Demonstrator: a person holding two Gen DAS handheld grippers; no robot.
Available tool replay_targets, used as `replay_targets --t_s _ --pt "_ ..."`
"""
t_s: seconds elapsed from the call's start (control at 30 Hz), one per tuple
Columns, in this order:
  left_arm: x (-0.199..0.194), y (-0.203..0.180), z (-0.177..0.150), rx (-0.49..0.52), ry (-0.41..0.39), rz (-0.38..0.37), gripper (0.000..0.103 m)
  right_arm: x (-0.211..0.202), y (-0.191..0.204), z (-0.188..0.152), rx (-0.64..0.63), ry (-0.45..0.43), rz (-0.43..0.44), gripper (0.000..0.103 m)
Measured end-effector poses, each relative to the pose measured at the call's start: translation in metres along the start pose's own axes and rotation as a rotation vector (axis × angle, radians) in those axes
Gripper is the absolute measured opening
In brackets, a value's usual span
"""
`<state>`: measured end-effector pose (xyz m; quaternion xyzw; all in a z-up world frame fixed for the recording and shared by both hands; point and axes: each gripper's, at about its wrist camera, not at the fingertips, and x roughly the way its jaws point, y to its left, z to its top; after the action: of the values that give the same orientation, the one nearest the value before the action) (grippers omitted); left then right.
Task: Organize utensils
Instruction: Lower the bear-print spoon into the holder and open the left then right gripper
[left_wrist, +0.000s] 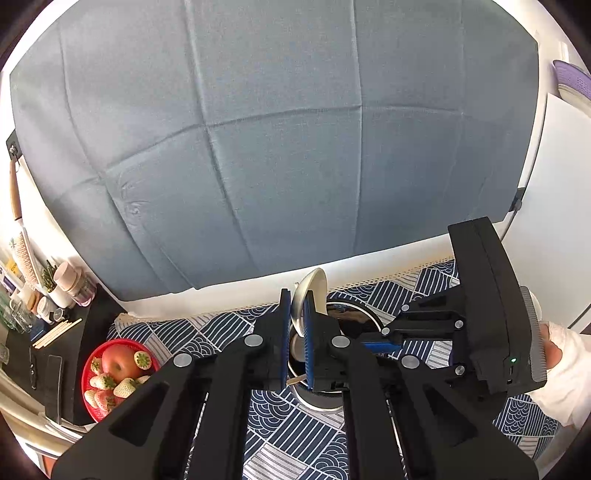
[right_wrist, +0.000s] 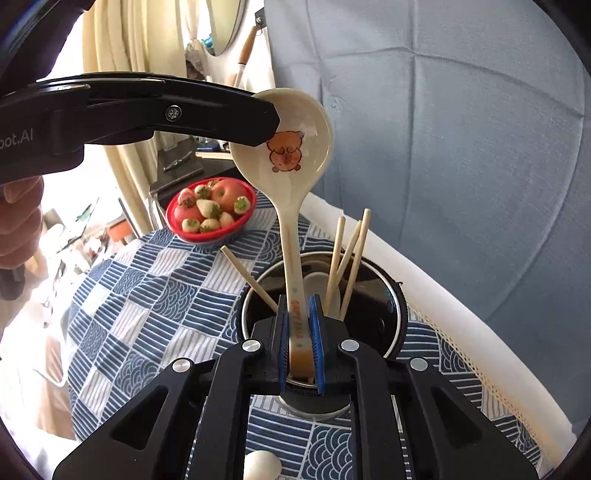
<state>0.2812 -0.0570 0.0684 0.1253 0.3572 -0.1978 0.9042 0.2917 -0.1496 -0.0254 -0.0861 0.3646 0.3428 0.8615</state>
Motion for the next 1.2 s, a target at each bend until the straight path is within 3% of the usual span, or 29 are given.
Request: replay_targets --t_s 0.4,0.47,0.5,0.53,0.6,0.67,0.73,0.9,1.0,1.2 --pt "0.008 -0.002 -0.008 -0.032 0.008 -0.034 0.009 -0.004 -0.004 -0.01 0.024 0.021 -0.002 0.012" --pt "0.007 -0.001 -0.008 -0.032 -0.002 -0.039 0.016 -0.006 -0.002 -0.011 0.019 0.024 -0.012 0.012" --pt "0.005 -0.001 -0.007 -0.03 -0.006 -0.028 0.024 -0.006 -0.001 -0.012 0.021 0.026 -0.012 0.012" --pt "0.004 0.0 -0.007 -0.03 -0.009 -0.019 0.029 -0.007 0.0 -0.013 0.022 0.029 -0.014 0.015" --pt "0.001 0.002 -0.008 -0.04 -0.018 -0.012 0.051 -0.01 0.003 -0.014 0.01 0.027 -0.031 0.021" --pt "-0.005 0.006 -0.01 -0.065 -0.034 -0.006 0.059 -0.016 0.004 -0.014 0.003 0.021 -0.041 0.027" --pt "-0.008 0.01 -0.014 -0.09 -0.037 -0.008 0.072 -0.021 0.004 -0.013 0.004 0.014 -0.046 0.045" --pt "-0.015 0.015 -0.025 -0.132 -0.044 -0.011 0.093 -0.036 0.006 -0.014 0.004 -0.009 -0.106 0.068" --pt "-0.018 0.018 -0.033 -0.143 -0.05 -0.016 0.097 -0.044 0.008 -0.018 0.021 -0.01 -0.144 0.083" --pt "-0.017 0.026 -0.053 -0.173 -0.023 -0.029 0.097 -0.048 0.006 -0.037 0.079 0.047 -0.208 0.086"
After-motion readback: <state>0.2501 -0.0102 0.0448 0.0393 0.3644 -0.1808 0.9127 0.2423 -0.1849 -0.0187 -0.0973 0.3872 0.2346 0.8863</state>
